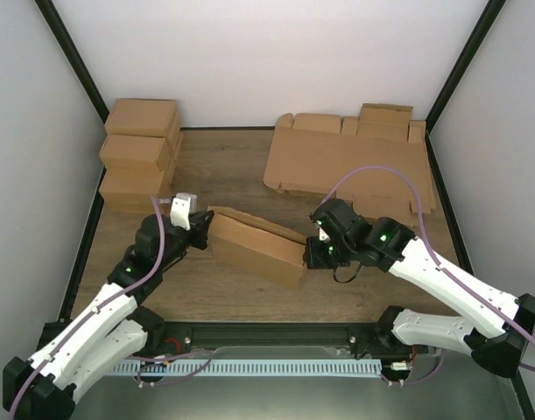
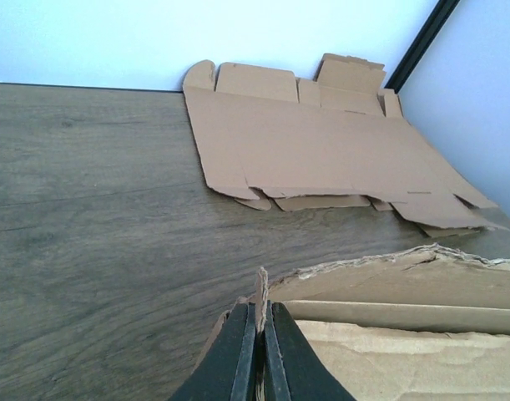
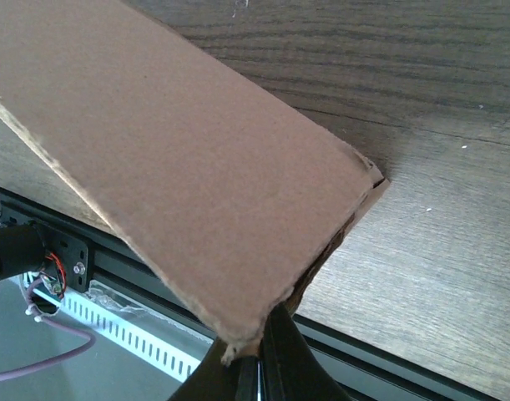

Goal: Fold the paper box

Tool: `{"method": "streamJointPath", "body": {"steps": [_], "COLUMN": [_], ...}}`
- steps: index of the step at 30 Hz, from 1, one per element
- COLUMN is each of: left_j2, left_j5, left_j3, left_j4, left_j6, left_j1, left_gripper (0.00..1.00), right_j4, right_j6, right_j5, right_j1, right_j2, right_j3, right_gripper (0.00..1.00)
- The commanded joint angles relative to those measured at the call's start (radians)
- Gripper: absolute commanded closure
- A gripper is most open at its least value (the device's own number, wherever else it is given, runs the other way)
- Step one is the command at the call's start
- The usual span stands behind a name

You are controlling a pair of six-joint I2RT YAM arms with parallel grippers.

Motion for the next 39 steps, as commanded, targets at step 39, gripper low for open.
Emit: {"method": "streamJointPath", "body": {"steps": [39], "left_j2": [-0.185], "left_j5": [-0.162], "left_j3": [-0.112], "left_j4": [-0.042], "left_j6": [-0.163], "left_j1": [-0.064], "left_gripper": [0.96], "right_j4": [0.212], "right_j6": [-0.364], "right_j5": [0.293], "right_j1": [-0.05], "right_j2": [0.159], "right_j3": [0.072], "right_gripper": [0.79]}}
